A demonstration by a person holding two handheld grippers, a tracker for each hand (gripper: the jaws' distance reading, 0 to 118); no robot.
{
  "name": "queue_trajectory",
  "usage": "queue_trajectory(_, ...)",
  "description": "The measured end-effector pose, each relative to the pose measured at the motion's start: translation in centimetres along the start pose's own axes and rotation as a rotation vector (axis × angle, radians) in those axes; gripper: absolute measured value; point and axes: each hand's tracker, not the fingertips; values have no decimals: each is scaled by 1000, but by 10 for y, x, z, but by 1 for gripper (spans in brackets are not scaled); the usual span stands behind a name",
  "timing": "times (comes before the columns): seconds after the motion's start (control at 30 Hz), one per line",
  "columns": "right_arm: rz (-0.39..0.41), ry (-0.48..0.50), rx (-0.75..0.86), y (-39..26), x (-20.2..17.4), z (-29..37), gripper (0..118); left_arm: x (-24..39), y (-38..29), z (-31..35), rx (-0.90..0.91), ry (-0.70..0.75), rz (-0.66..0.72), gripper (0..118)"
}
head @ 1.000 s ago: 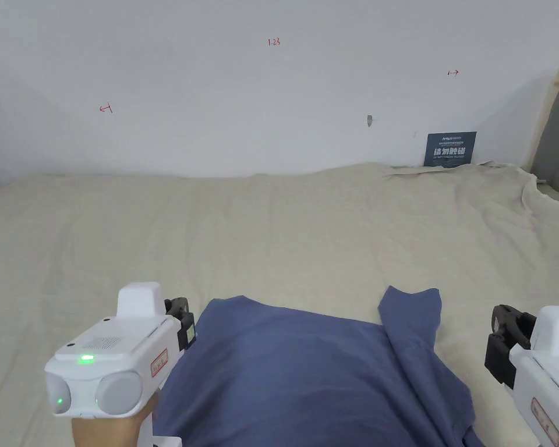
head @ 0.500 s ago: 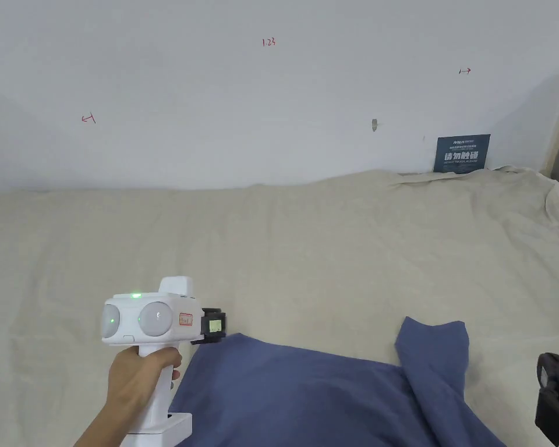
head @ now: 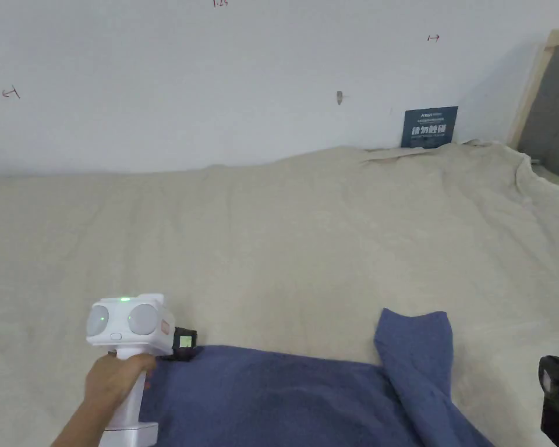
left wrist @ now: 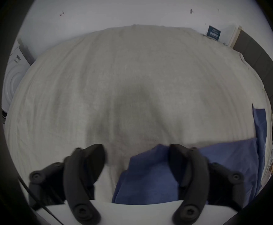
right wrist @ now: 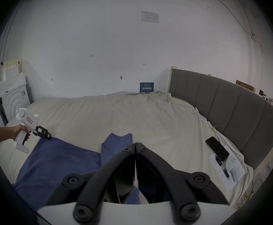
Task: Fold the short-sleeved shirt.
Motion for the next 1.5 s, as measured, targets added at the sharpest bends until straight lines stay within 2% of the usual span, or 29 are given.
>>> queue_trajectory(0.03, -2, 4, -11, 0, 0, -2, 0, 3, -3, 0, -12, 0, -15, 75)
queue_trajectory(0.07, -2, 6, -23, 1, 1, -5, 0, 4, -7, 4, 11, -7, -7, 60)
queue_trajectory(0.13, 0, 12, -46, 1, 2, -14, 0, 10, -8, 14, 55, -33, 24, 14)
queue_trajectory(0.17, 3, 17, -62, 1, 2, -20, 0, 14, -10, 18, 71, -61, 14, 6)
queue_trajectory(0.27, -7, 59, -122, 4, 0, -42, 0, 22, -4, 11, 68, -22, -84, 2)
queue_trajectory(0.33, -28, 82, -138, 4, -1, -58, 3, 26, -12, 21, 80, -54, -73, 2)
queue_trajectory(0.37, -19, 98, -174, 4, -3, -69, 13, 27, -15, 30, 106, -63, -70, 2)
queue_trajectory(0.4, -17, 106, -213, 3, 0, -82, 29, 26, -17, 38, 127, -77, -68, 2)
queue_trajectory(0.43, -13, 116, -236, 2, -1, -92, 52, 26, -18, 45, 138, -91, -67, 2)
queue_trajectory(0.47, 5, 129, -269, 1, -2, -104, 80, 15, -14, 36, 142, -98, -72, 2)
queue_trajectory(0.5, 0, 152, -292, -1, -2, -116, 97, 13, -16, 42, 151, -106, -78, 2)
queue_trajectory(0.53, 7, 166, -317, -4, -2, -129, 103, 13, -18, 47, 158, -108, -84, 2)
queue_trajectory(0.57, -2, 168, -347, -6, -4, -139, 103, 12, -19, 51, 165, -110, -86, 2)
queue_trajectory(0.67, 16, 189, -394, -13, -10, -166, 103, 4, -22, 56, 175, -119, -89, 2)
queue_trajectory(0.77, 82, 195, -443, -20, -21, -187, 103, 1, -26, 62, 180, -122, -81, 2)
queue_trajectory(0.9, 85, 172, -545, -37, -26, -210, 100, 2, -34, 76, 177, -122, -74, 2)
queue_trajectory(0.93, 84, 172, -547, -42, -26, -211, 94, 1, -35, 77, 178, -122, -69, 2)
queue_trajectory(1.07, 92, 177, -585, -54, -34, -206, 37, -7, -33, 70, 172, -119, -63, 2)
queue_trajectory(1.17, 90, 183, -584, -58, -33, -200, 9, -5, -37, 71, 172, -118, -62, 2)
queue_trajectory(1.3, 65, 180, -544, -54, -22, -195, 6, -7, -43, 77, 175, -112, -54, 2)
queue_trajectory(1.5, 13, 192, -427, -19, -10, -144, 6, -18, -52, 93, 214, -96, -17, 2)
